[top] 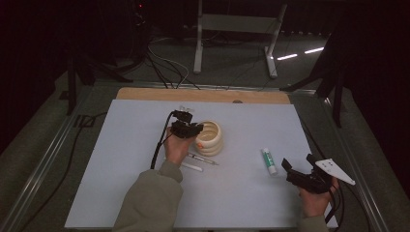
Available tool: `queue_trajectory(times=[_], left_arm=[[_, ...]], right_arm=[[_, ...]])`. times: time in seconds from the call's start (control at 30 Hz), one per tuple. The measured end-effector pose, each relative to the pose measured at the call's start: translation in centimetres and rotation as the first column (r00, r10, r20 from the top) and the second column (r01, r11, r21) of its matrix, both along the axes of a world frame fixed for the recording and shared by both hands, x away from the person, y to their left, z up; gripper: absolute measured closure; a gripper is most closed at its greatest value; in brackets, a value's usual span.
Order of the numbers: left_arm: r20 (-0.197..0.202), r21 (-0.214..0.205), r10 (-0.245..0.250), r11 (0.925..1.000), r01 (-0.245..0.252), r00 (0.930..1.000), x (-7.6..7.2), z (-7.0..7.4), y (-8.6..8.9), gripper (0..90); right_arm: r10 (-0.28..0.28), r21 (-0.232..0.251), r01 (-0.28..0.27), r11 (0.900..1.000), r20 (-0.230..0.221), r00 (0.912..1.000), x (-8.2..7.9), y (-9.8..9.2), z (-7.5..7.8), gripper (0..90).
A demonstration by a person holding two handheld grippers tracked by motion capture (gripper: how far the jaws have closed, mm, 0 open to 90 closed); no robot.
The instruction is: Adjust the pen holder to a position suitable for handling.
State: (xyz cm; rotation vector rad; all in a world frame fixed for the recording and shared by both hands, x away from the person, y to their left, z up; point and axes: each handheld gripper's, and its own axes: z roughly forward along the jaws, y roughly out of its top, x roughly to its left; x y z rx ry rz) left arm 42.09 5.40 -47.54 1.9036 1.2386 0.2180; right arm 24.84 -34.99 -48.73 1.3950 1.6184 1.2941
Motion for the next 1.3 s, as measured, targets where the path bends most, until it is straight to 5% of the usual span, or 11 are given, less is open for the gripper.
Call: queue_trajectory(times=[0.07,0.1,0.13,0.17,0.27,0.43,0.93,1.3], left_arm=[[0.002,-0.024,0.005,0.9997,-0.005,1.0000,0.0,-0.1,0.0,59.3],[0.019,-0.096,0.020,0.9952,-0.018,0.9996,0.2,-0.1,0.2,59.3],[0.018,-0.127,0.016,0.9917,-0.014,0.9997,0.3,-0.1,0.3,38.6],[0.013,-0.145,0.016,0.9893,-0.014,0.9998,0.4,-0.1,0.4,32.3],[0.033,-0.145,0.001,0.9894,0.004,0.9995,0.3,0.1,0.6,16.1],[0.068,-0.146,0.002,0.9892,0.008,0.9977,0.2,0.6,1.1,1.3],[0.175,-0.054,-0.045,0.9970,0.055,0.9836,-1.6,2.4,1.6,0.3],[0.224,-0.093,-0.050,0.9930,0.072,0.9733,-2.8,4.2,3.0,0.4]], right_arm=[[0.000,0.001,0.000,1.0000,0.000,1.0000,0.0,0.0,0.0,0.0],[0.001,0.001,-0.001,1.0000,0.000,1.0000,0.0,0.0,0.0,0.0],[0.001,0.002,-0.001,1.0000,0.000,1.0000,0.0,0.0,0.0,0.0],[0.001,0.002,-0.001,1.0000,0.000,1.0000,0.0,0.0,0.0,0.0],[-0.002,0.004,0.002,1.0000,0.003,1.0000,0.0,-0.1,0.0,0.0],[-0.006,0.007,0.006,1.0000,0.001,1.0000,-0.1,-0.3,0.0,0.0],[0.008,0.006,-0.008,0.9999,-0.002,1.0000,-0.2,-0.3,-0.1,0.0],[0.039,-0.011,-0.039,0.9992,-0.012,0.9992,0.1,0.2,-0.3,0.0]])
